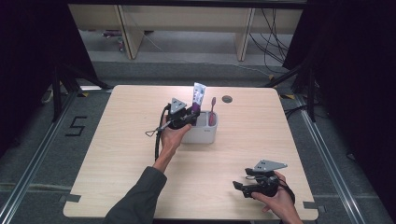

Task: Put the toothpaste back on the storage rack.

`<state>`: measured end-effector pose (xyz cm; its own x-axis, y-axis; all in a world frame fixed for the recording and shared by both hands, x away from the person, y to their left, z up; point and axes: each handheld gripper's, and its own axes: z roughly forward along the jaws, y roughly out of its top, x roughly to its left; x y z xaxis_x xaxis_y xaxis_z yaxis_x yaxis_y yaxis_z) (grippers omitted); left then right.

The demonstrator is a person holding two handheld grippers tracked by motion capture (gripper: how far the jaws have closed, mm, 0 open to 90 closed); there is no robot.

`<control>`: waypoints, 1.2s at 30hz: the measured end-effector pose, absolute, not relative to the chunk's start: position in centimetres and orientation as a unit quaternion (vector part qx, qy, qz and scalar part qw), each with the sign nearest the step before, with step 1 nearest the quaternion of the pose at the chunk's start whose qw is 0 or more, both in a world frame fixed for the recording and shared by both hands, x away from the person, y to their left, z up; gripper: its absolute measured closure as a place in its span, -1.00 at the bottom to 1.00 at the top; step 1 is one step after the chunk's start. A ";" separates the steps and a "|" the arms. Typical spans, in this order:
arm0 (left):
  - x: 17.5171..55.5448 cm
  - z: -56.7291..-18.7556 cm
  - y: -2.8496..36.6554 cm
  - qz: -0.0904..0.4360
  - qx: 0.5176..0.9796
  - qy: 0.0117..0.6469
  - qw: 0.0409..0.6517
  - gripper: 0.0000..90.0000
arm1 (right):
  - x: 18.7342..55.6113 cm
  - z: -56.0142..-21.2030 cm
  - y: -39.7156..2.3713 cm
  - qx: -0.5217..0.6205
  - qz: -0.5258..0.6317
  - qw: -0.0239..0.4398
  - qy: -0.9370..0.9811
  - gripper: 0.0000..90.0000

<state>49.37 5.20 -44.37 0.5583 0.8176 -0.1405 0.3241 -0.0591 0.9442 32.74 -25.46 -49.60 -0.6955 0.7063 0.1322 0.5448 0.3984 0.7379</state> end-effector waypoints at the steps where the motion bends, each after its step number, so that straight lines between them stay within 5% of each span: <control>1: 49.3 -44.3 5.2 0.227 0.693 0.412 0.547 0.52 | 32.7 -49.6 -25.4 0.380 0.399 0.099 0.829 -0.45; 12: 48.9 -44.2 5.1 0.241 0.707 0.407 0.526 0.48 | 32.6 -49.6 -25.4 0.386 0.393 0.092 0.829 -0.45; 14: 48.5 -43.9 5.1 0.240 0.700 0.413 0.531 0.28 | 32.6 -49.6 -25.4 0.387 0.394 0.091 0.829 -0.45; 16: 47.9 -43.3 5.2 0.249 0.698 0.404 0.537 0.38 | 32.6 -49.6 -25.4 0.387 0.394 0.091 0.829 -0.45; 36: 46.0 -41.5 7.7 0.250 0.698 0.417 0.525 -0.09 | 32.5 -49.6 -25.3 0.396 0.392 0.088 0.826 -0.45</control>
